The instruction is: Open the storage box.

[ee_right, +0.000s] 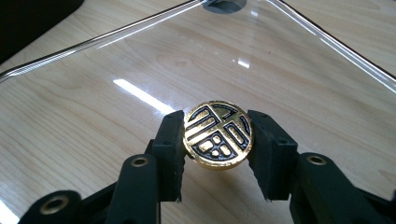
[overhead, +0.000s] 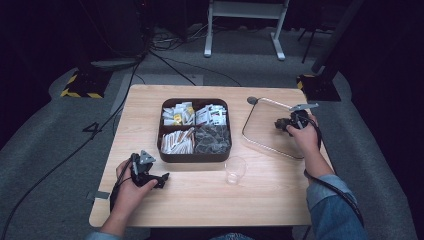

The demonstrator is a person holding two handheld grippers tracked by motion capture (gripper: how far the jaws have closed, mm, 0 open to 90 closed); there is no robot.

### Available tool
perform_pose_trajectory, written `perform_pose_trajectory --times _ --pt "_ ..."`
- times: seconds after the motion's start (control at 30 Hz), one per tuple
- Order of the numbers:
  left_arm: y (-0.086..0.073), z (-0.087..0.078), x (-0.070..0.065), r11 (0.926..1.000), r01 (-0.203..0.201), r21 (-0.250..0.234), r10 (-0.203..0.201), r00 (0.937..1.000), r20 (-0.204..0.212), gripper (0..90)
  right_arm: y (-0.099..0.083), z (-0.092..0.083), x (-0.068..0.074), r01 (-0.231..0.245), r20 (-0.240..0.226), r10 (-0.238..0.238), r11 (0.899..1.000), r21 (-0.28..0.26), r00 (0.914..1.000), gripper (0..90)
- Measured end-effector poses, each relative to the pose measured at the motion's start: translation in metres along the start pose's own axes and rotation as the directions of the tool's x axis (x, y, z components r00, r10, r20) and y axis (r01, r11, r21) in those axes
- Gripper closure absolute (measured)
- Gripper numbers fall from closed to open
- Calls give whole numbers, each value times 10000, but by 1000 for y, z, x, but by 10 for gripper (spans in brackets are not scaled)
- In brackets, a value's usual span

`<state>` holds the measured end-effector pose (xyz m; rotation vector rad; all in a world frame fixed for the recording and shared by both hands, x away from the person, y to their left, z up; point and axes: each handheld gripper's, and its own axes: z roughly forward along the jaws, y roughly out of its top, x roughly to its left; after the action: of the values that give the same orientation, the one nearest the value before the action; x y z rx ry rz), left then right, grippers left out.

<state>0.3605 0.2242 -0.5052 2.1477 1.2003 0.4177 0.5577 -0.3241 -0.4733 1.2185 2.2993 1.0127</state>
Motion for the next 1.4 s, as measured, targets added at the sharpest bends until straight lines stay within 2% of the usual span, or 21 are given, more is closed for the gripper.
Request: perform_pose_trajectory --times 0.13,0.67,1.03,1.23,1.4 --pt "0 0 0 10000 3 -2 -3 10000 2 3 -4 2 -1 -154 -51 154 9999 3 9999 586" --pt "0 0 0 10000 6 -5 -6 10000 0 3 -13 7 -3 -274 -22 274 9995 176 9996 585" --pt "0 0 0 10000 4 -2 -4 10000 1 3 -16 7 -3 -478 -54 478 9989 4 9988 576" --pt "0 0 0 10000 2 -3 -2 10000 -1 3 -16 6 -4 -550 14 551 9982 -227 9985 490" --pt "0 0 0 10000 5 -4 -5 10000 -1 3 -13 1 -3 -689 -169 680 9961 -559 9975 433"
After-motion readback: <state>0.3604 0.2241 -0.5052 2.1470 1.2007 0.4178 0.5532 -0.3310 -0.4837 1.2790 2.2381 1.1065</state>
